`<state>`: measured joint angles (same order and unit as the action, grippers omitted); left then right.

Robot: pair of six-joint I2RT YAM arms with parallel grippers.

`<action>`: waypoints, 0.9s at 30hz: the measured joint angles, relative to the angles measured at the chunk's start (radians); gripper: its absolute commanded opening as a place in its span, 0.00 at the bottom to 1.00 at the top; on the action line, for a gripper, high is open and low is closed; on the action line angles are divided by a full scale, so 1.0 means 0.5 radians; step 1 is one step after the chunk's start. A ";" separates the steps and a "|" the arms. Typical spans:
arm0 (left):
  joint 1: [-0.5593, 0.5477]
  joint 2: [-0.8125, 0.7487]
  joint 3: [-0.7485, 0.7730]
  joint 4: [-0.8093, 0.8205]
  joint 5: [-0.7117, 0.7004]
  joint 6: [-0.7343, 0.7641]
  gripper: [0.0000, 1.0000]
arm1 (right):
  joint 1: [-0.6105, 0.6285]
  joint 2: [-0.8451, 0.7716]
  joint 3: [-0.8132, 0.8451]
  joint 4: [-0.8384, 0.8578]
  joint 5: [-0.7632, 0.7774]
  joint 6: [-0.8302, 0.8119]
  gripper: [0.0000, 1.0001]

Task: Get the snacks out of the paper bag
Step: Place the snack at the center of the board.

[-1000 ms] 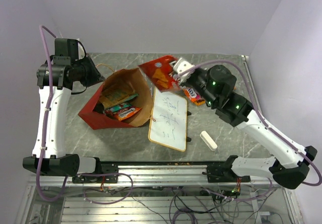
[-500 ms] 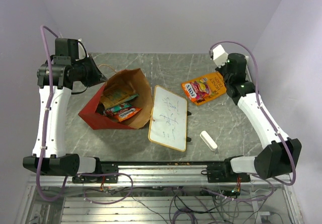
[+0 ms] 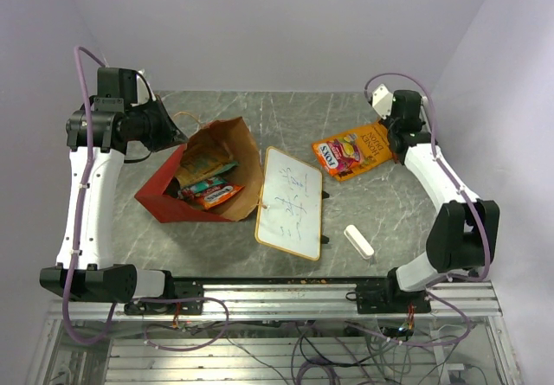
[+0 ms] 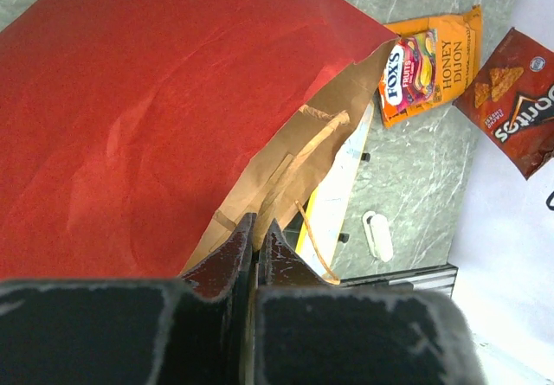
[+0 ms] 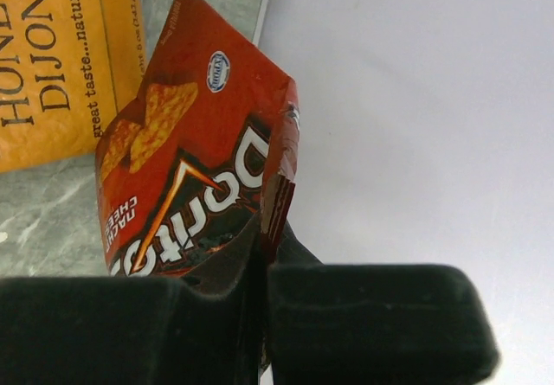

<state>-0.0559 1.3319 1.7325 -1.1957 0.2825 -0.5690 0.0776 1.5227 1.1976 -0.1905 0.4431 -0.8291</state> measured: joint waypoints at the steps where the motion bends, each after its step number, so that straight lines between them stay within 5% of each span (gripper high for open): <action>1: 0.000 0.000 0.000 0.000 0.001 0.003 0.07 | 0.000 0.018 0.015 -0.005 0.002 -0.013 0.00; 15: 0.000 0.007 0.000 0.000 0.005 0.022 0.07 | 0.352 0.392 0.266 -0.112 0.103 -0.079 0.00; 27: -0.001 0.024 0.000 -0.001 0.005 0.029 0.07 | 0.603 0.948 0.609 -0.417 0.162 0.198 0.00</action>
<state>-0.0563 1.3441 1.7325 -1.1961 0.2848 -0.5545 0.3794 1.9965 1.5021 -0.3992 0.5240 -0.7300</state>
